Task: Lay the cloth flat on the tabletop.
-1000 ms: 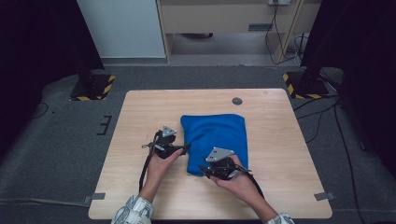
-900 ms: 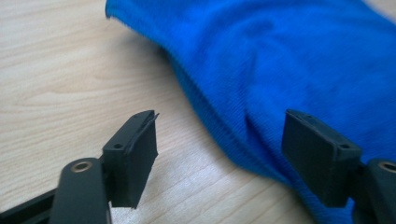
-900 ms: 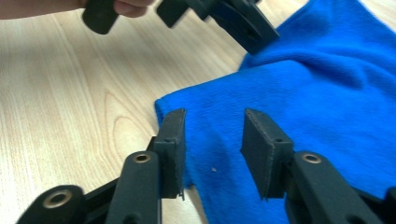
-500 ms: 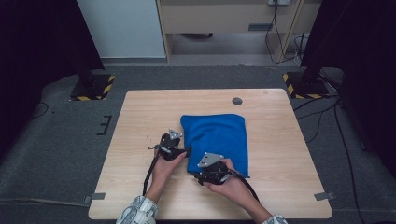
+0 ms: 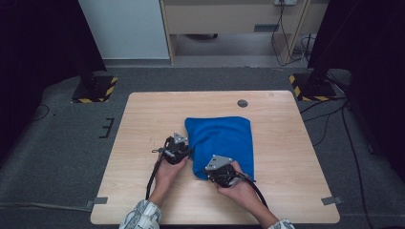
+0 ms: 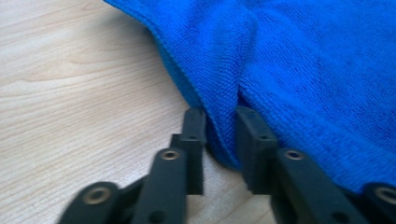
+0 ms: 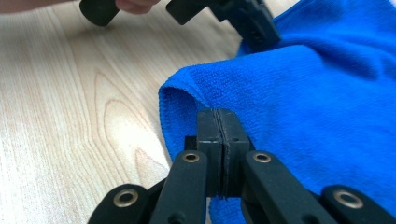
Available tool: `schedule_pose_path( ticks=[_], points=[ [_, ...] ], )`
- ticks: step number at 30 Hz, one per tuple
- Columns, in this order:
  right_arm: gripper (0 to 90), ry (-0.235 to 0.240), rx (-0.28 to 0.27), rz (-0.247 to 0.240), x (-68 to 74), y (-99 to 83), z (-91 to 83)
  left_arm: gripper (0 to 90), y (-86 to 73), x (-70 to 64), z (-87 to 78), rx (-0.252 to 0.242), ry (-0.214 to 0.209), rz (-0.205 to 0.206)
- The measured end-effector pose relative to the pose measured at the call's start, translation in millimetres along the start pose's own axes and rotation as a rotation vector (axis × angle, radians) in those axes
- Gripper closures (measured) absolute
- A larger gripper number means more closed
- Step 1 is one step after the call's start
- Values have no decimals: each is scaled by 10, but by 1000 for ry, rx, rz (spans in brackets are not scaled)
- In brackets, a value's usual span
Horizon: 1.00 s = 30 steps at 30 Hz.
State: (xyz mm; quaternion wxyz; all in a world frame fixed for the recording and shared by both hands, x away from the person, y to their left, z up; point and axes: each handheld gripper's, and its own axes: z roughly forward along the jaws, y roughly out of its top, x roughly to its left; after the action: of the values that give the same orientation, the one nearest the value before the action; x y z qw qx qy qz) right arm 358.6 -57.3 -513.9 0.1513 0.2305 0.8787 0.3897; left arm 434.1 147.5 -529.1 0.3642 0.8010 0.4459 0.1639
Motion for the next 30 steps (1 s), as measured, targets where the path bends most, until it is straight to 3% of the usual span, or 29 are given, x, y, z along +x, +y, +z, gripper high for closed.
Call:
schedule_pose_path(
  ticks=[4, 9, 14, 18, 22, 30],
  points=[
    [897, -19, -12, 22, -82, -10, -81, 842, 14, 65, -28, -12, 6, 1],
    [898, -47, 6, 67, -236, -111, -185, 827, 29, 199, -100, -34, 24, -18],
    [898, -42, 50, 96, -310, -242, -206, 783, 12, 310, -115, -35, 21, -35],
    [897, -16, 52, 81, -245, -225, -167, 771, 9, 327, -134, -40, 17, -37],
    [897, 12, 42, 65, -170, -175, -144, 699, -7, 303, -164, -42, 19, -39],
    [894, 62, 47, 21, 17, -98, -48, 587, -32, 258, -430, -80, 43, -19]
  ],
)
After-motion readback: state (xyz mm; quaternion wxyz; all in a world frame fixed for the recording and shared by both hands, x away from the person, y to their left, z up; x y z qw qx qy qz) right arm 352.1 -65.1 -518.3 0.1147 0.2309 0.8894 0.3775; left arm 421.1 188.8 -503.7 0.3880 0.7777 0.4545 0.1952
